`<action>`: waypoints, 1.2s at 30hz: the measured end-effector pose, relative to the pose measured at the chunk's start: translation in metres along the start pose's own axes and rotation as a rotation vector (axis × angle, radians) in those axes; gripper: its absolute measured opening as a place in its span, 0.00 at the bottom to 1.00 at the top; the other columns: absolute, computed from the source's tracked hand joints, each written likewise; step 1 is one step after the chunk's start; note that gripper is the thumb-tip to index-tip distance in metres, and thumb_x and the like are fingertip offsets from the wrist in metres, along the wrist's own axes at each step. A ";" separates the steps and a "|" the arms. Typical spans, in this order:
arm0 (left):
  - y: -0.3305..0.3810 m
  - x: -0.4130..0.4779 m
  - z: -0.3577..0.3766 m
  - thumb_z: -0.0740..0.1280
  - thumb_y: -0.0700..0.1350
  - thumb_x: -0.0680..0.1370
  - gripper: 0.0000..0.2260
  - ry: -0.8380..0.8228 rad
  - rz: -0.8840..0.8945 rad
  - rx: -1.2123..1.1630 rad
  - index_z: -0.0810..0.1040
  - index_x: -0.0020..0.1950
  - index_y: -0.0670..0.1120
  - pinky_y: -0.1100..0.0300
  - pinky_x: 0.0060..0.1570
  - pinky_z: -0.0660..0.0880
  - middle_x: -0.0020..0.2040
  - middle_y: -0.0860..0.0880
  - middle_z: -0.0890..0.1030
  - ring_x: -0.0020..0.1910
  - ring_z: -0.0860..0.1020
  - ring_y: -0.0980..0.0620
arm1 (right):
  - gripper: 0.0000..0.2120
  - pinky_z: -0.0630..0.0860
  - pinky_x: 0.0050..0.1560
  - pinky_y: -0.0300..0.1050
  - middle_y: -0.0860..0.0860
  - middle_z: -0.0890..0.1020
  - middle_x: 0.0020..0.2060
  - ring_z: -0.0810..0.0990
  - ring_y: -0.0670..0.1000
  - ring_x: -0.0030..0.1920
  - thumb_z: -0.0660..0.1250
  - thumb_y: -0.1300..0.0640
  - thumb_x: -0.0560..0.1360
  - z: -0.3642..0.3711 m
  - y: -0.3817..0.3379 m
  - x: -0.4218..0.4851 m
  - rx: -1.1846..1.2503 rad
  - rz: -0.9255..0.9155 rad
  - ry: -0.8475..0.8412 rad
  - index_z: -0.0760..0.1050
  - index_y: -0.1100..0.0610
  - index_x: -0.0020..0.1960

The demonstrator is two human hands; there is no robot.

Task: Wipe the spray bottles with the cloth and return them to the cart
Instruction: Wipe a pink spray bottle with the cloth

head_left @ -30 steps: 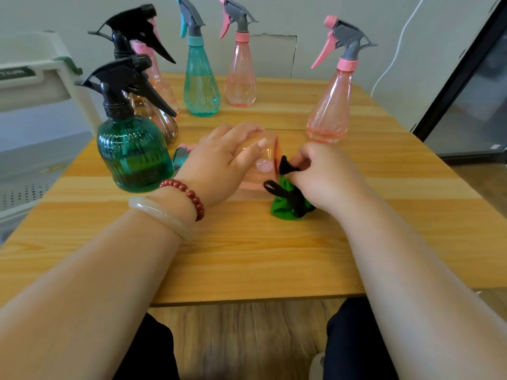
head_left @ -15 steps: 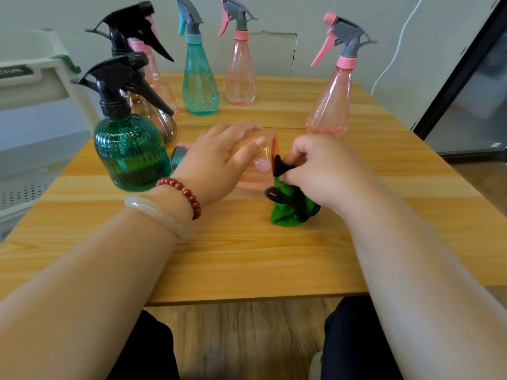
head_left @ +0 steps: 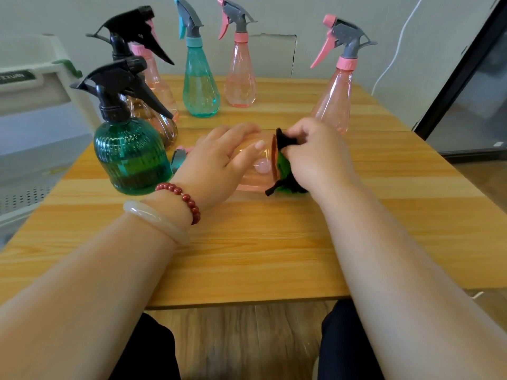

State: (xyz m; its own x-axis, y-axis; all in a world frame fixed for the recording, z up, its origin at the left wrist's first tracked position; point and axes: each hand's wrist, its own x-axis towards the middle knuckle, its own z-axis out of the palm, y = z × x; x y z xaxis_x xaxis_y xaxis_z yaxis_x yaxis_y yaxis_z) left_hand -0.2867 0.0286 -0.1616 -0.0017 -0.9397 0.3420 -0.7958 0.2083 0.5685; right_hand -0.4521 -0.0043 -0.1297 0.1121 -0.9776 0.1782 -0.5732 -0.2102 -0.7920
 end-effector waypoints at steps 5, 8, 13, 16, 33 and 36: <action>0.001 0.000 0.000 0.49 0.71 0.75 0.30 -0.010 -0.001 -0.002 0.68 0.72 0.58 0.55 0.60 0.65 0.64 0.54 0.72 0.65 0.69 0.51 | 0.14 0.79 0.48 0.44 0.43 0.81 0.42 0.81 0.47 0.44 0.71 0.66 0.74 -0.013 -0.002 -0.003 0.173 -0.040 -0.093 0.76 0.47 0.41; 0.004 0.001 0.000 0.50 0.68 0.78 0.27 -0.026 -0.027 0.016 0.67 0.73 0.58 0.51 0.64 0.67 0.68 0.51 0.71 0.67 0.68 0.49 | 0.13 0.79 0.38 0.40 0.42 0.80 0.42 0.81 0.47 0.42 0.68 0.65 0.75 -0.004 0.005 -0.003 0.168 0.010 -0.028 0.77 0.46 0.43; 0.002 -0.002 -0.001 0.49 0.70 0.75 0.30 -0.004 0.009 -0.007 0.68 0.72 0.58 0.55 0.60 0.65 0.65 0.52 0.72 0.65 0.68 0.51 | 0.14 0.78 0.36 0.34 0.45 0.80 0.40 0.81 0.40 0.34 0.69 0.67 0.75 -0.016 -0.004 -0.006 0.262 -0.069 -0.149 0.76 0.48 0.43; 0.004 -0.002 -0.001 0.50 0.68 0.77 0.28 -0.019 -0.012 0.007 0.67 0.73 0.58 0.54 0.61 0.65 0.66 0.51 0.72 0.67 0.68 0.49 | 0.13 0.80 0.42 0.40 0.46 0.81 0.41 0.82 0.44 0.40 0.69 0.66 0.75 -0.011 0.002 -0.006 0.248 -0.041 -0.126 0.76 0.47 0.43; 0.005 -0.005 -0.002 0.48 0.70 0.75 0.30 0.004 -0.015 0.009 0.68 0.71 0.58 0.56 0.60 0.63 0.65 0.52 0.72 0.66 0.68 0.50 | 0.12 0.76 0.47 0.47 0.47 0.78 0.36 0.77 0.49 0.39 0.73 0.66 0.70 -0.017 0.007 -0.011 0.114 -0.039 -0.236 0.76 0.52 0.37; 0.006 -0.005 -0.002 0.51 0.67 0.78 0.26 -0.006 -0.023 0.019 0.68 0.72 0.58 0.56 0.62 0.63 0.66 0.51 0.72 0.67 0.67 0.50 | 0.10 0.77 0.49 0.50 0.46 0.79 0.36 0.77 0.49 0.40 0.74 0.65 0.69 -0.015 0.008 -0.013 0.051 -0.012 -0.226 0.76 0.52 0.37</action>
State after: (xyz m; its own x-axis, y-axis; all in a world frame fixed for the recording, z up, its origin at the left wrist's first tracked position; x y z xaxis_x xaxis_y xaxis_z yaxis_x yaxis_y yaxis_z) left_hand -0.2901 0.0352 -0.1586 0.0130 -0.9457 0.3249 -0.8070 0.1820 0.5619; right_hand -0.4701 0.0068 -0.1299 0.3013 -0.9518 0.0570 -0.5293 -0.2166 -0.8203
